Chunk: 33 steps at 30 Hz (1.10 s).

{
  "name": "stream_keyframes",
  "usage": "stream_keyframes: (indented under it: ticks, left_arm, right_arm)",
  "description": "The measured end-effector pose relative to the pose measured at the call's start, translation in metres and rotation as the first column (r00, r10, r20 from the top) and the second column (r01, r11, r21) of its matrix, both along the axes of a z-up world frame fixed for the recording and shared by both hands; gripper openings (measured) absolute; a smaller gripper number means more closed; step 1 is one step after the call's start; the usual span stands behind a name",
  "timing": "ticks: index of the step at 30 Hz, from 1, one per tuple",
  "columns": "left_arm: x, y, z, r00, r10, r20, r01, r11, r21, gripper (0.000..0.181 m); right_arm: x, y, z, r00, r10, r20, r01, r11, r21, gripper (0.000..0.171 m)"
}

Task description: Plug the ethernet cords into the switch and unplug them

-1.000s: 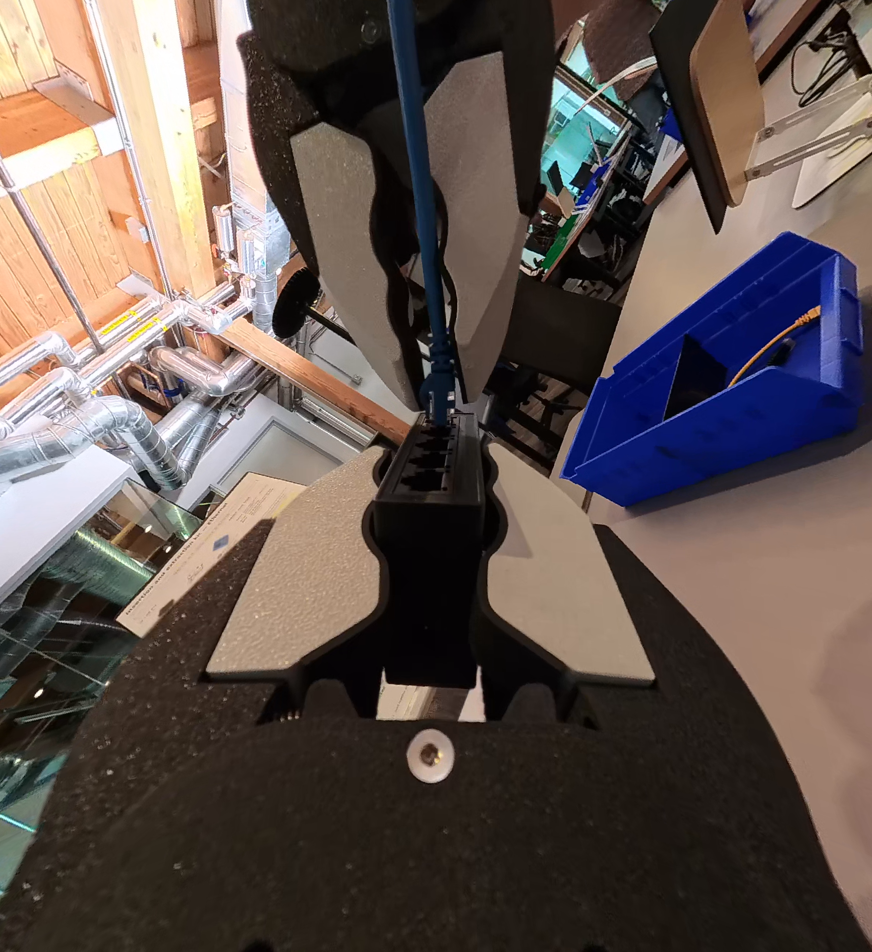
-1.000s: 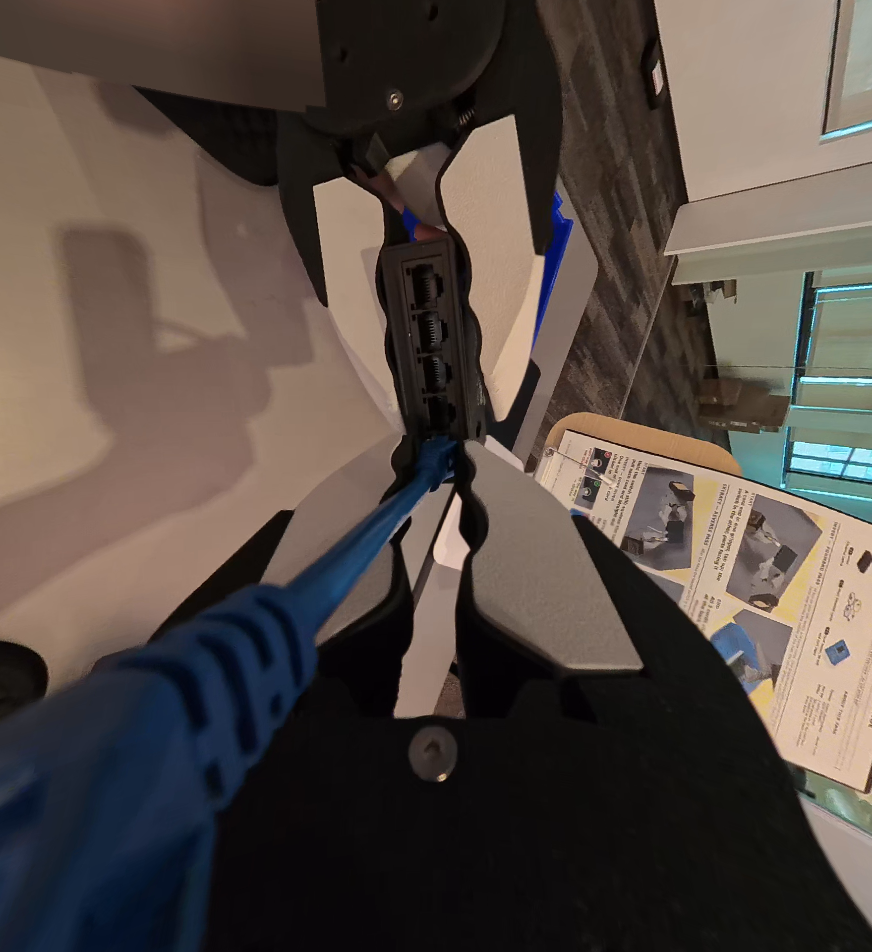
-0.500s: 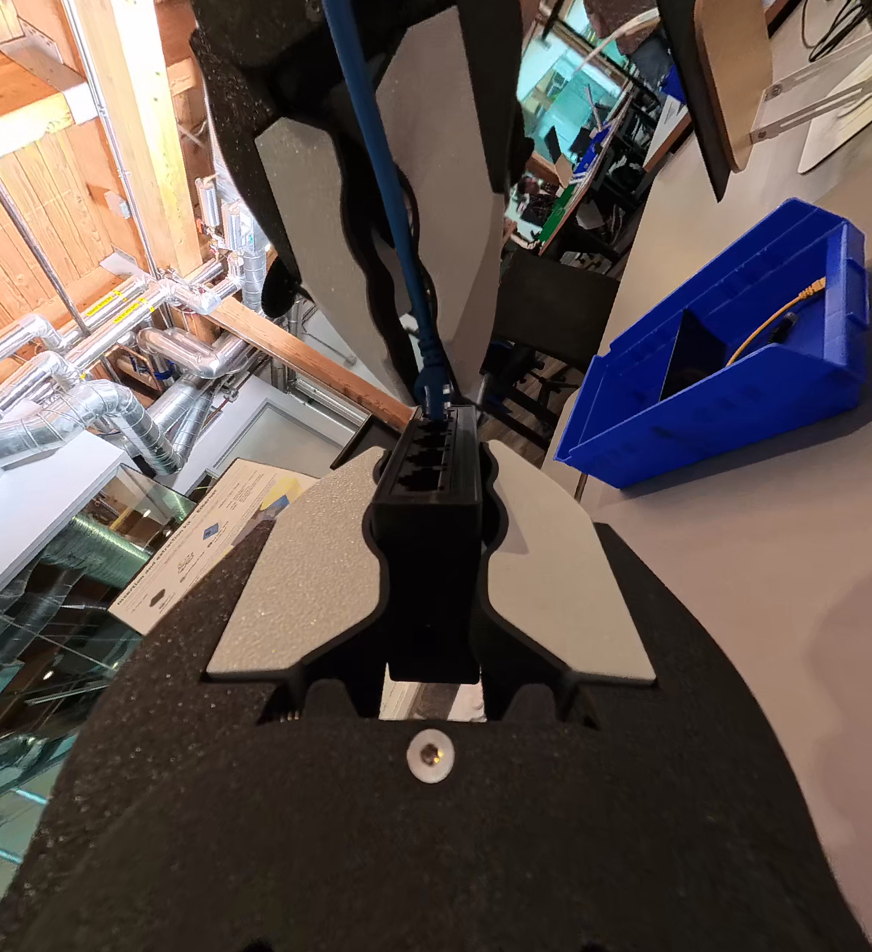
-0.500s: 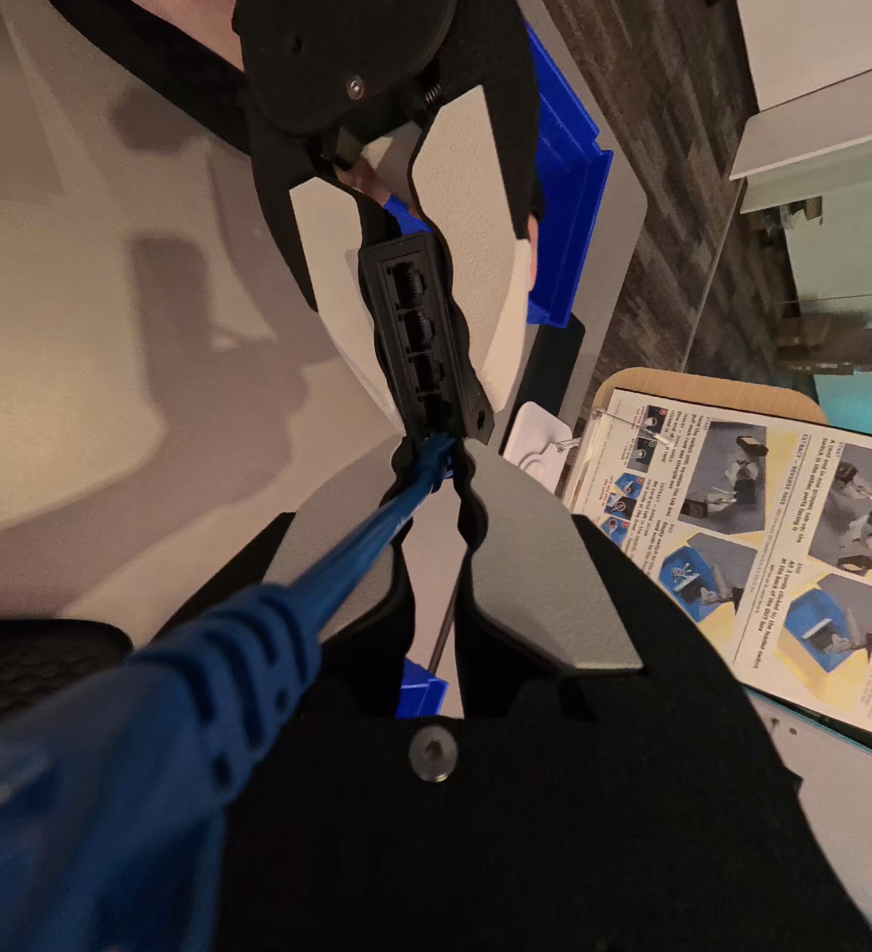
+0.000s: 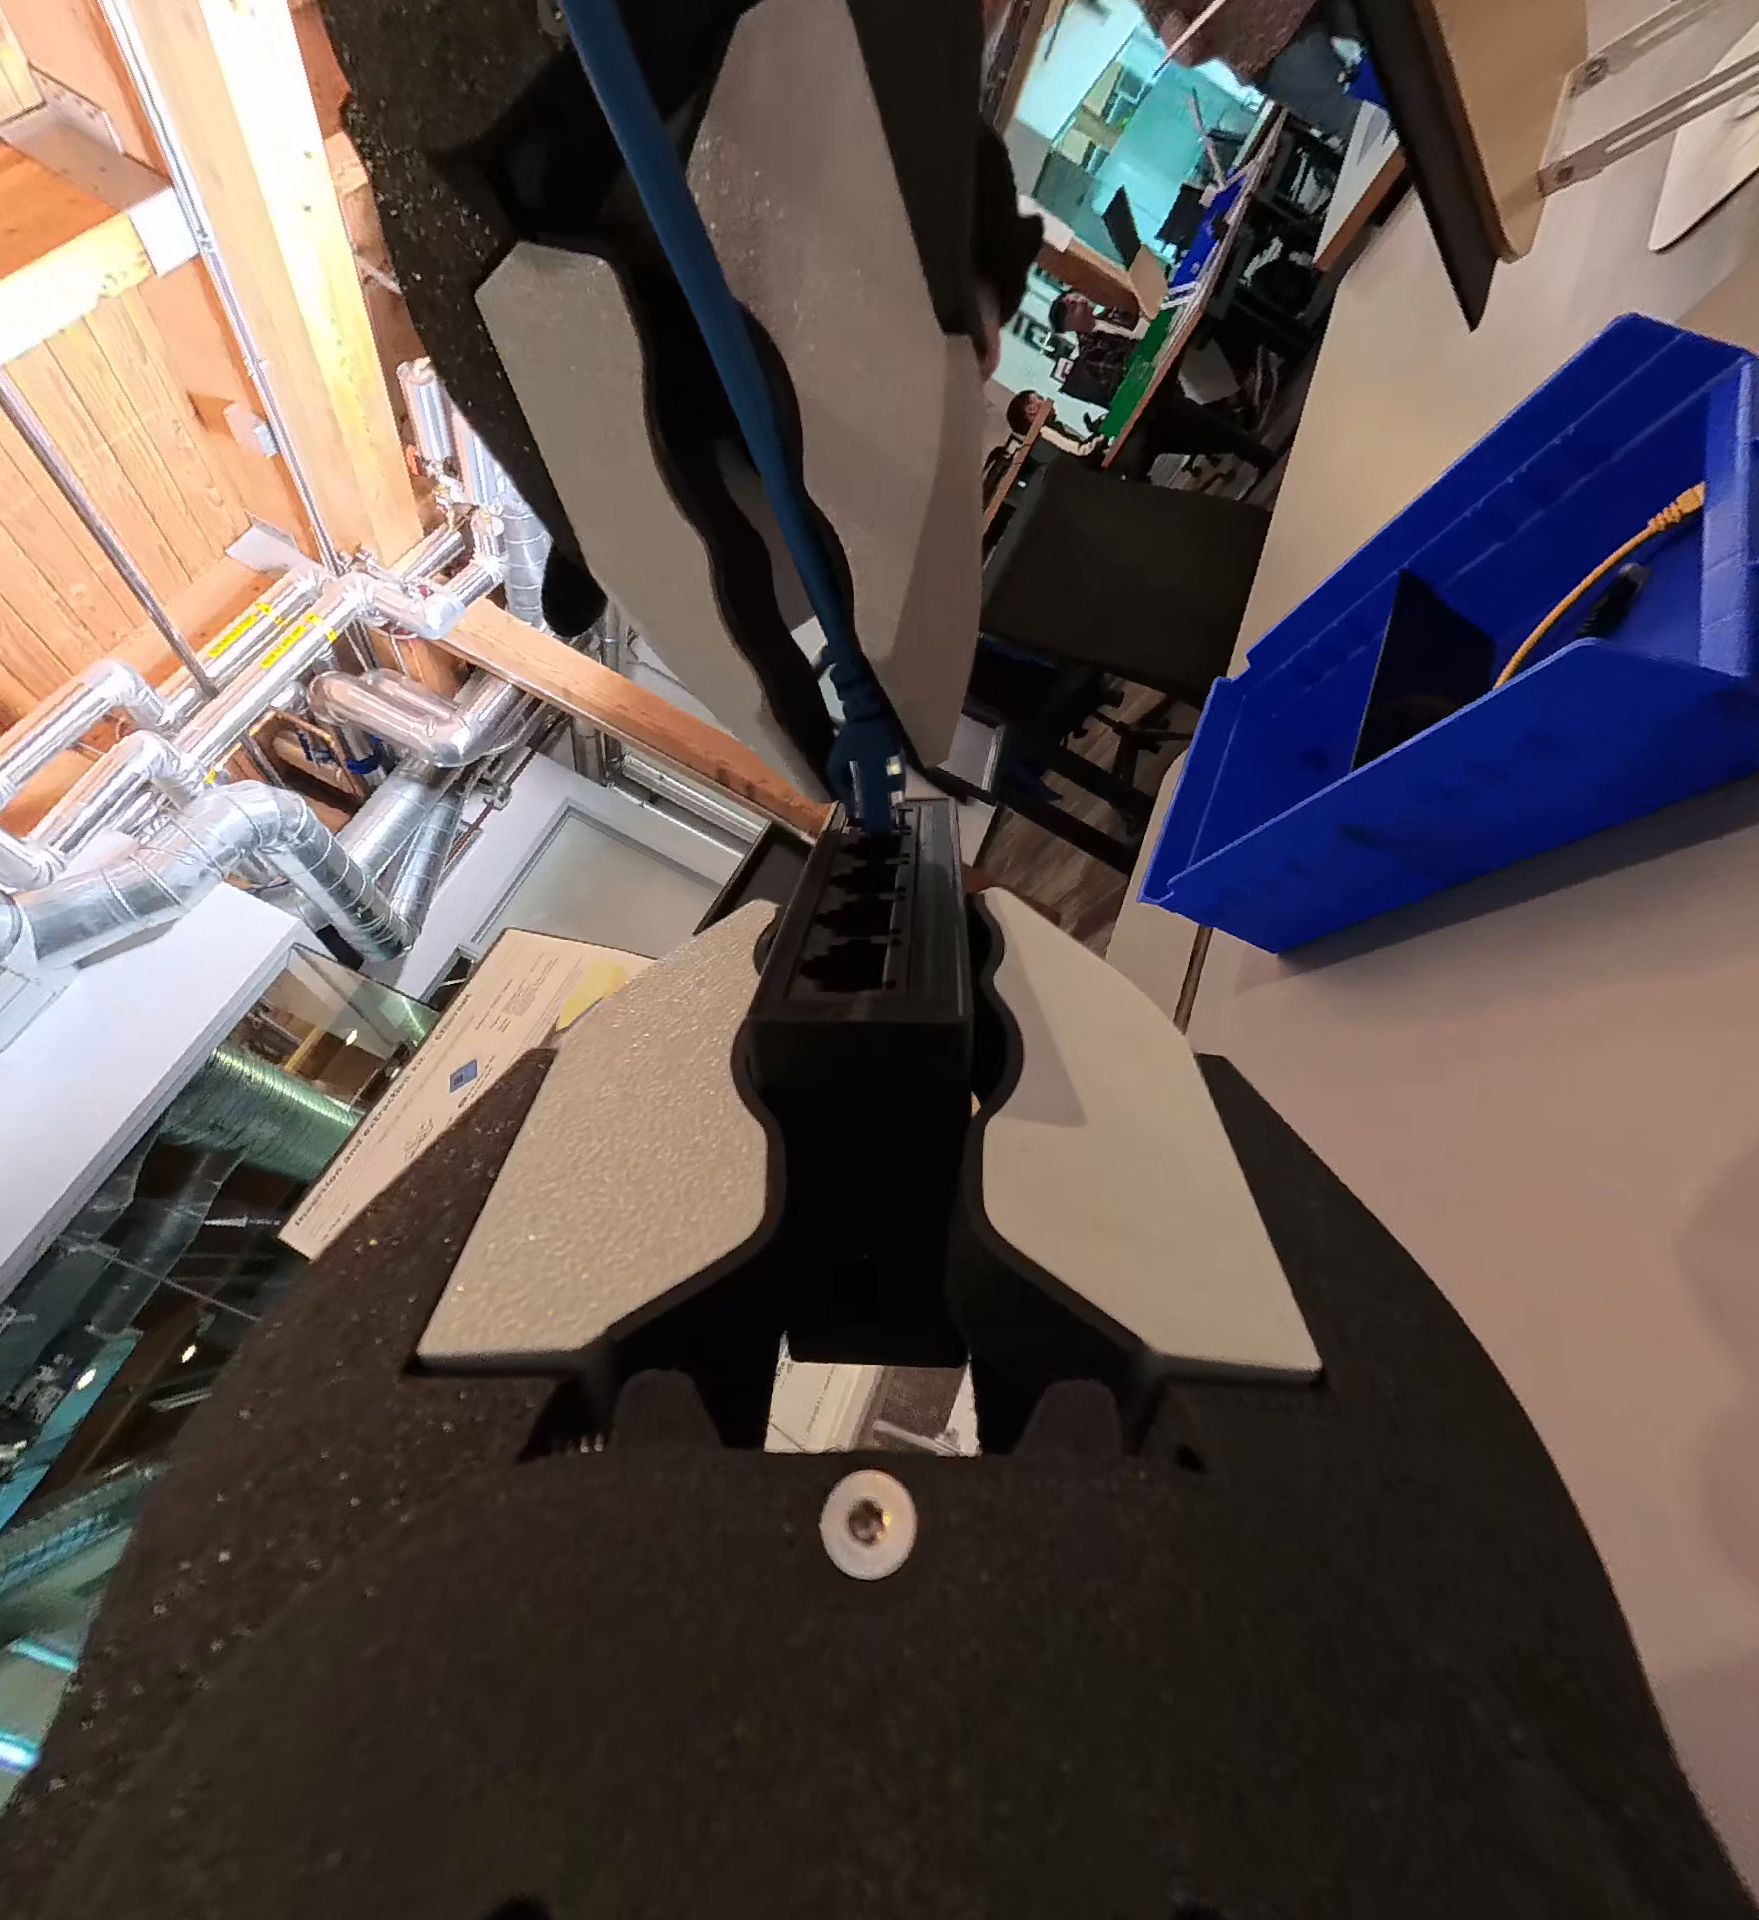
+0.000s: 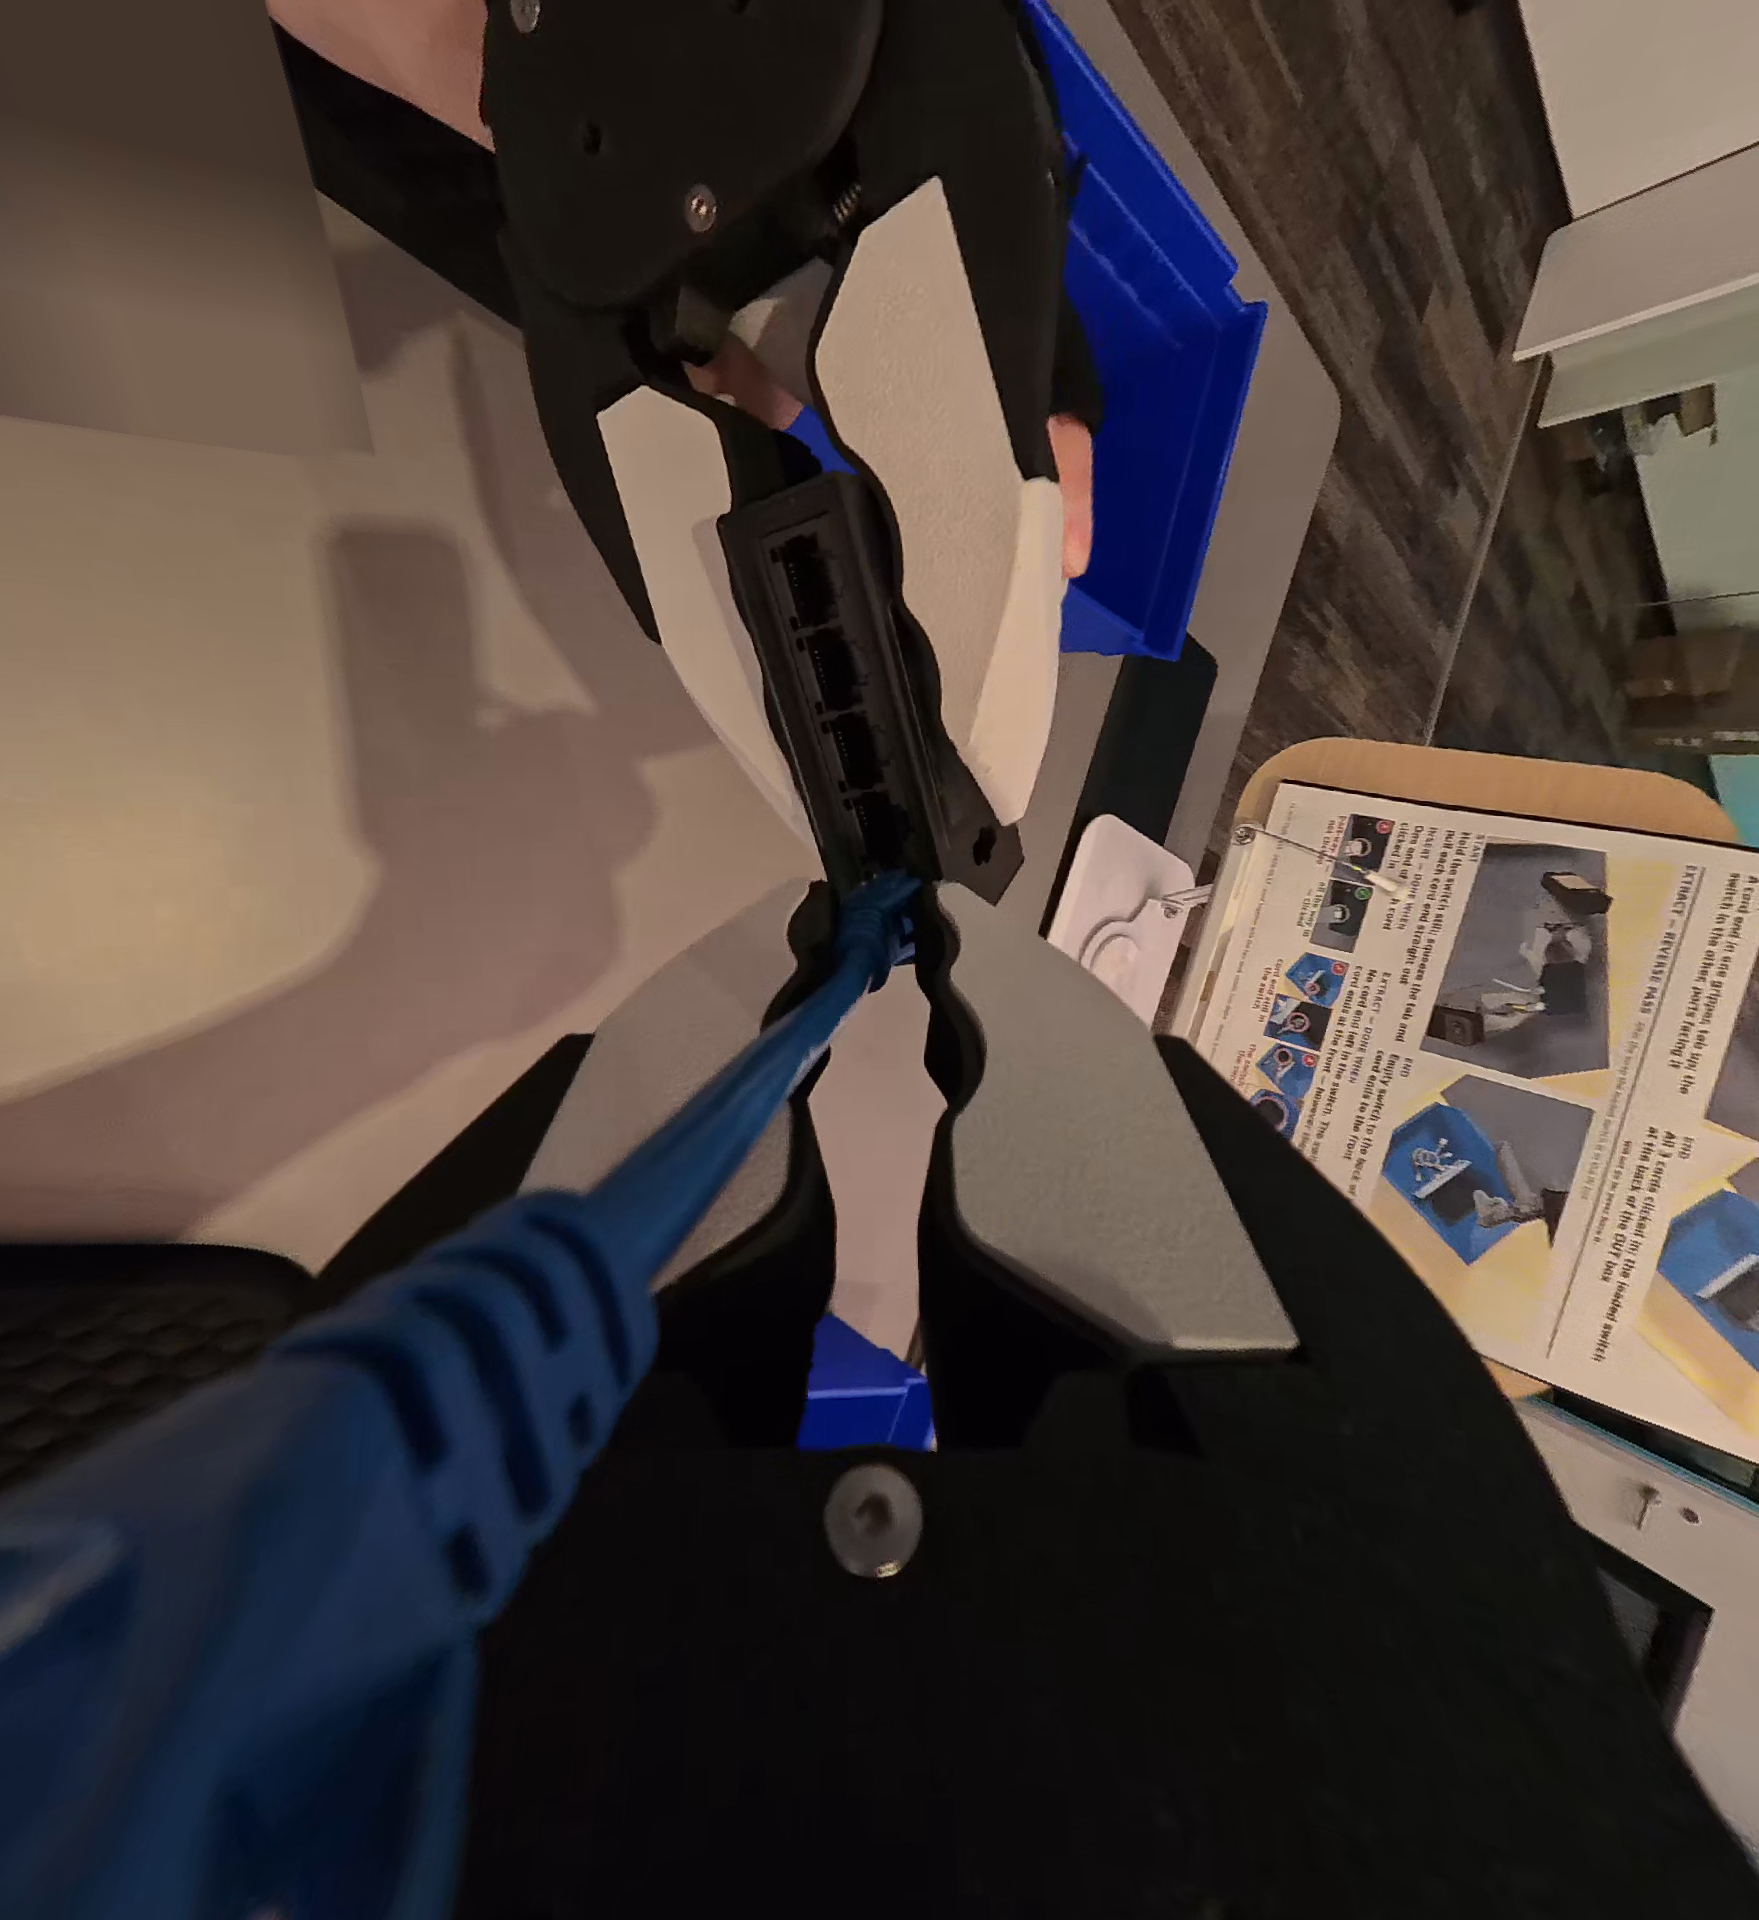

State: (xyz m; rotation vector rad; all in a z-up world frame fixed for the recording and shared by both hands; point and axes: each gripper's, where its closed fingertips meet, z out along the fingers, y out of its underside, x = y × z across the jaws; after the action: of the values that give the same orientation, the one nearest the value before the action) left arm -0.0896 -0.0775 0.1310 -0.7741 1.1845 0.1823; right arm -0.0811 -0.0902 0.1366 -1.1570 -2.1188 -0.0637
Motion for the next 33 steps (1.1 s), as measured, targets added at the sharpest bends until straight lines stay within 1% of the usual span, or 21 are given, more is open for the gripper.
stream_keyframes:
  ticks: [1, 5, 10, 14, 16, 21, 24, 27, 29, 33]
  left_arm:
    - [-0.001, 0.000, 0.001, 1.000, 0.001, 0.013, -0.001, 1.000, -0.013, 0.032]
    - [-0.004, -0.002, 0.007, 0.994, -0.061, 0.094, 0.071, 0.990, -0.118, 0.031]
    - [0.002, -0.002, 0.002, 0.992, -0.081, 0.094, 0.095, 0.983, -0.159, 0.031]
    - [0.004, -0.005, 0.001, 0.990, -0.099, 0.104, 0.116, 0.978, -0.175, 0.031]
    - [0.005, -0.006, 0.001, 0.990, -0.098, 0.099, 0.114, 0.979, -0.171, 0.031]
    - [0.009, -0.005, -0.002, 0.996, -0.057, 0.071, 0.065, 0.991, -0.114, 0.032]
    - [0.009, -0.005, -0.004, 0.996, -0.070, 0.061, 0.077, 0.988, -0.135, 0.032]
    - [0.012, -0.003, -0.010, 0.997, -0.067, 0.029, 0.070, 0.991, -0.115, 0.032]
    - [0.013, -0.003, -0.012, 0.996, -0.082, 0.031, 0.085, 0.987, -0.138, 0.032]
    - [0.013, 0.000, -0.014, 0.996, -0.081, 0.035, 0.085, 0.985, -0.149, 0.031]
  right_arm:
    - [-0.001, 0.001, 0.001, 1.000, 0.004, -0.011, -0.004, 1.000, 0.012, 0.013]
    - [-0.008, 0.000, 0.008, 0.996, 0.050, -0.075, -0.043, 0.995, 0.095, 0.013]
    - [-0.003, 0.006, -0.001, 0.997, 0.080, -0.004, -0.077, 0.973, 0.217, 0.016]
    - [-0.001, 0.006, -0.002, 0.996, 0.089, 0.011, -0.089, 0.968, 0.235, 0.014]
    - [0.000, 0.005, -0.002, 0.997, 0.080, 0.017, -0.082, 0.971, 0.225, 0.013]
    - [0.004, 0.004, -0.005, 1.000, 0.005, 0.016, -0.007, 0.996, 0.089, 0.013]
    - [0.005, 0.003, -0.008, 1.000, -0.031, -0.006, 0.031, 0.999, 0.019, 0.013]
    - [0.009, 0.004, -0.013, 0.998, -0.050, 0.024, 0.050, 0.998, 0.023, 0.013]
    - [0.010, 0.004, -0.015, 0.998, -0.063, 0.019, 0.063, 0.998, -0.001, 0.013]
    - [0.011, 0.005, -0.015, 0.997, -0.075, 0.025, 0.075, 0.997, 0.028, 0.013]
